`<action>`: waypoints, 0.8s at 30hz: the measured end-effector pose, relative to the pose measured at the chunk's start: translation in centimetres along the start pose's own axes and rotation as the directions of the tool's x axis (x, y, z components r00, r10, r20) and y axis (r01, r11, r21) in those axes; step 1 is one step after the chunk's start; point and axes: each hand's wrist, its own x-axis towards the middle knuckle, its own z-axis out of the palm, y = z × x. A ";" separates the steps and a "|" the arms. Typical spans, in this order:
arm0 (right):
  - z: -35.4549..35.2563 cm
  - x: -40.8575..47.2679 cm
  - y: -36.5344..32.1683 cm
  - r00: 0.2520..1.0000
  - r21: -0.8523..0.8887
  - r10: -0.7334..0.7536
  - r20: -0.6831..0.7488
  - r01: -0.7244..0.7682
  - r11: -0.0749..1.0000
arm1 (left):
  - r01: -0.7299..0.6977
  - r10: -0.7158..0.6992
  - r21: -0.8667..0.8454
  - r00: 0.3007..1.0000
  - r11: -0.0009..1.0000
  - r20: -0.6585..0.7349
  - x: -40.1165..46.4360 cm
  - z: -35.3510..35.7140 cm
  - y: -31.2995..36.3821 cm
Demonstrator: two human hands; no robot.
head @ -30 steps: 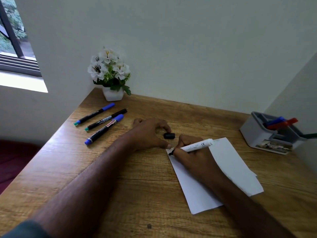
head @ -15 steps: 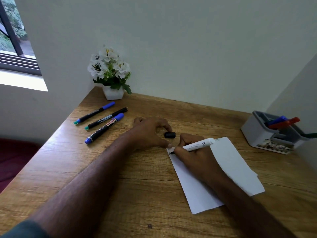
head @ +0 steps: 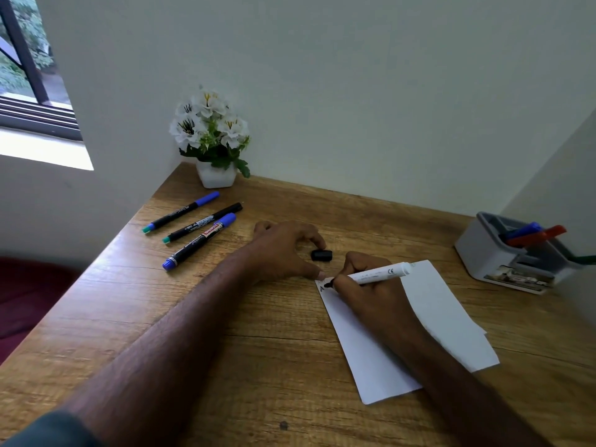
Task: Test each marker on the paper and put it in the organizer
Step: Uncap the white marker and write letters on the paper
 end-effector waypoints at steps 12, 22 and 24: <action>0.1 0.0 -0.4 0.999 -0.005 0.042 0.009 -0.042 0.999 | -0.014 0.014 0.010 1.000 1.000 -0.001 0.0 0.0 0.0; 0.1 0.0 -0.4 0.996 -0.039 0.085 -0.018 -0.085 0.996 | -0.009 0.009 0.008 1.000 1.000 0.003 0.0 -0.1 0.2; 0.0 -0.1 -0.4 0.995 -0.045 0.093 -0.021 -0.094 0.995 | -0.006 0.006 0.008 1.000 1.000 0.002 0.0 -0.1 0.2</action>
